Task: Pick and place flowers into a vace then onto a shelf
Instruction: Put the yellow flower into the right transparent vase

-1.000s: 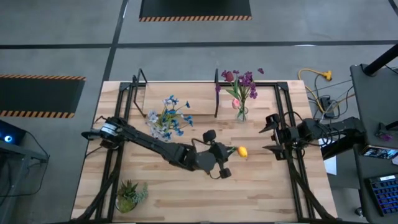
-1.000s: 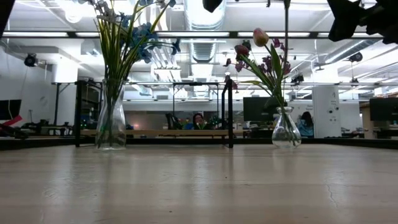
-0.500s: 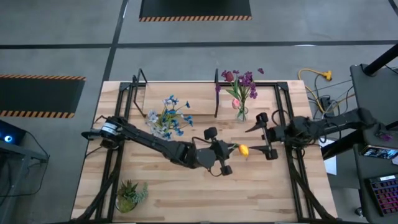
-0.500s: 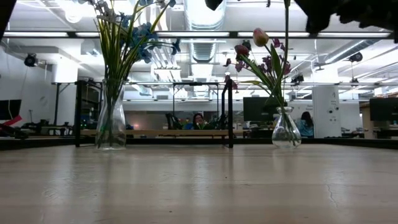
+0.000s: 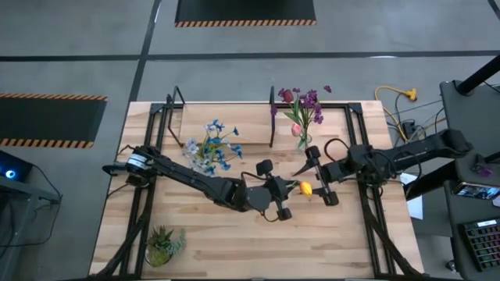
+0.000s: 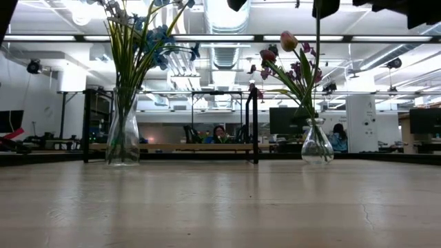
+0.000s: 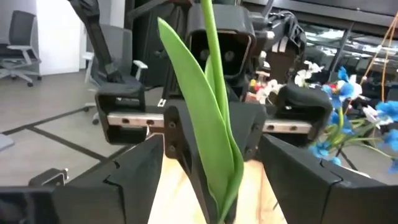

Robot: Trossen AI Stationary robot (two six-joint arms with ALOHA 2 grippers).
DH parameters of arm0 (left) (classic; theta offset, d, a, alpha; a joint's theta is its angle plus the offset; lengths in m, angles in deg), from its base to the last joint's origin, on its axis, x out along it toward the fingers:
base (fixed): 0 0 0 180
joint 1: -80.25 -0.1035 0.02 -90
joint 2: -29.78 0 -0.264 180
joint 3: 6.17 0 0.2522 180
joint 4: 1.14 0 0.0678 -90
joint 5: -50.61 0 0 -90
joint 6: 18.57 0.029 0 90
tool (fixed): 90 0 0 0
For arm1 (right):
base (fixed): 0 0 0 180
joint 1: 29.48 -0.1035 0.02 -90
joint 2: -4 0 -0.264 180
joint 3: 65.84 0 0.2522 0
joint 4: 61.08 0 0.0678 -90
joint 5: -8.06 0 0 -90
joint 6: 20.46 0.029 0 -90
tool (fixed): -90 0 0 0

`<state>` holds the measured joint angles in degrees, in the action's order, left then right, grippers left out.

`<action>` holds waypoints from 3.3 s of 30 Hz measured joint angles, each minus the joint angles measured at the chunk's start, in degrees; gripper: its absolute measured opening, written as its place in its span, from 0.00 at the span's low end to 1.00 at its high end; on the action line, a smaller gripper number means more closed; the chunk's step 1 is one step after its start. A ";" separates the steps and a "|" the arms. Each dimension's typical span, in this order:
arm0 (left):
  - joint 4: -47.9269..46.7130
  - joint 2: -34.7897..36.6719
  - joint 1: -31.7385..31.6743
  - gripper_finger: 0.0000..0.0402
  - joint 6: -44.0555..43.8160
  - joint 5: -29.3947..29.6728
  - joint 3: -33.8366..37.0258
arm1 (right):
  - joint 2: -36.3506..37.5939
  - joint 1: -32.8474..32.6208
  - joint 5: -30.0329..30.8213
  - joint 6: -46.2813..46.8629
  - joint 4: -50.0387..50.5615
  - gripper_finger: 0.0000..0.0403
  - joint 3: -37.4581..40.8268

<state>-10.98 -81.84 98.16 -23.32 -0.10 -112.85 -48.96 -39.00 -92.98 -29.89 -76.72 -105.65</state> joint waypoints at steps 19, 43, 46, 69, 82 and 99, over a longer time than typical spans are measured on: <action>-0.07 0.00 -0.02 0.00 -0.02 -0.20 0.02 | -2.40 0.00 0.01 0.44 -2.72 0.42 -1.01; 0.54 0.15 0.10 0.17 1.31 -0.27 0.04 | -2.38 0.03 0.50 1.56 -1.48 0.03 -1.01; -0.64 1.50 0.65 0.22 2.95 -0.28 0.09 | -1.27 0.02 1.63 1.02 0.26 0.03 -0.95; 17.83 36.16 8.08 0.25 3.66 -24.26 38.33 | 13.94 0.02 6.77 0.61 15.67 0.03 -0.82; 44.15 56.66 9.46 0.25 7.88 -25.50 72.23 | 14.55 0.03 6.79 0.90 16.66 0.03 -0.71; 26.41 59.14 16.14 0.25 -5.45 -32.89 69.06 | 15.82 0.03 10.71 0.44 17.34 0.03 -0.71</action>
<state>15.44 -22.69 114.30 -28.77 -32.99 -43.79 -33.14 -38.96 -82.26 -29.46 -59.38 -106.36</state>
